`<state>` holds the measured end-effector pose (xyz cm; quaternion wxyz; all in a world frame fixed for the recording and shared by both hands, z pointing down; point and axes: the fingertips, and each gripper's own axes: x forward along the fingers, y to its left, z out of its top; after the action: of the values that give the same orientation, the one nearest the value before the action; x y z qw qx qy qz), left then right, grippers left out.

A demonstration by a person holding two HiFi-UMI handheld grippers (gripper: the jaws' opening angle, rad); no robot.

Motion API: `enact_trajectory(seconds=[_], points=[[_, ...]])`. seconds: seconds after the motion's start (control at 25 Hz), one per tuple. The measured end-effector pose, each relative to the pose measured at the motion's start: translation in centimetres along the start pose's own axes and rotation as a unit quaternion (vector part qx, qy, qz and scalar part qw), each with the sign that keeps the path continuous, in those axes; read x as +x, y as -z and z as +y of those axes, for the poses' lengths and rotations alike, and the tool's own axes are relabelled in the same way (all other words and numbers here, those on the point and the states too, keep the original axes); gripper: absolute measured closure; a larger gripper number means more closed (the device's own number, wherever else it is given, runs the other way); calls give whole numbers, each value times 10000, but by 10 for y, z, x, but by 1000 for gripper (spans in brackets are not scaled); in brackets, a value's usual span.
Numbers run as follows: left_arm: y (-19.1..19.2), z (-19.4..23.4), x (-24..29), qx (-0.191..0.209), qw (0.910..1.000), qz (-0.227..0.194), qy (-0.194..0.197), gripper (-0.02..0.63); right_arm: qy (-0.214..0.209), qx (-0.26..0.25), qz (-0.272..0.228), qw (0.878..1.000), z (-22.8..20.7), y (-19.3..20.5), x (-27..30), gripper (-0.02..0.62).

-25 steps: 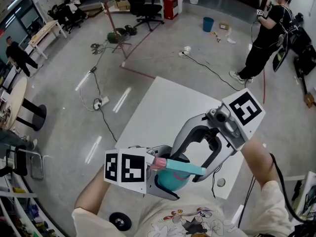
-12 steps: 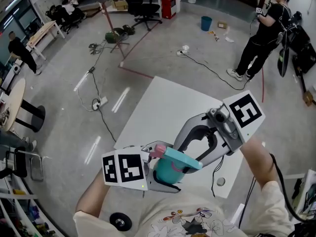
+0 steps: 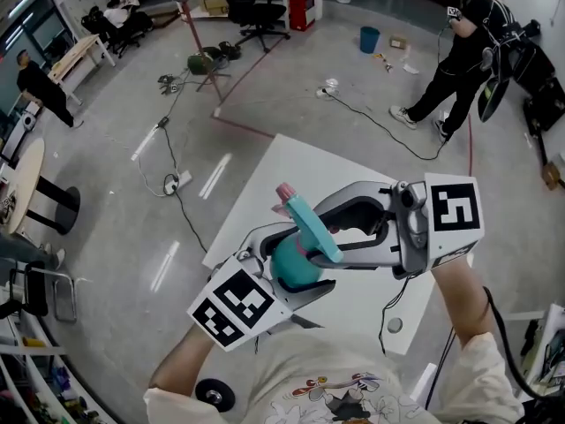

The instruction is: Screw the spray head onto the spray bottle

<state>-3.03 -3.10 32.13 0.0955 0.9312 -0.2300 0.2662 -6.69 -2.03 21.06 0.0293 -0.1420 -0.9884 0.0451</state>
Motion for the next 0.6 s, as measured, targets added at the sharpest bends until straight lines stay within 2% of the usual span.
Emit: enact_trajectory(seconds=[0.16, 0.24, 0.44, 0.6], points=[[-16, 15, 2, -221, 9981, -355, -448, 183, 695, 125, -78, 9975, -15, -9, -6, 463], [-24, 23, 0, -270, 9945, -586, -830, 183, 1070, 16, -78, 9942, -18, -15, -3, 463], [-20, 41, -16, -97, 9788, -742, -1909, 183, 1880, -457, -91, 9811, -14, -24, 14, 463], [-17, 57, -22, -91, 9675, -760, -2412, 183, 2472, -580, -96, 9672, -23, -23, 18, 463]])
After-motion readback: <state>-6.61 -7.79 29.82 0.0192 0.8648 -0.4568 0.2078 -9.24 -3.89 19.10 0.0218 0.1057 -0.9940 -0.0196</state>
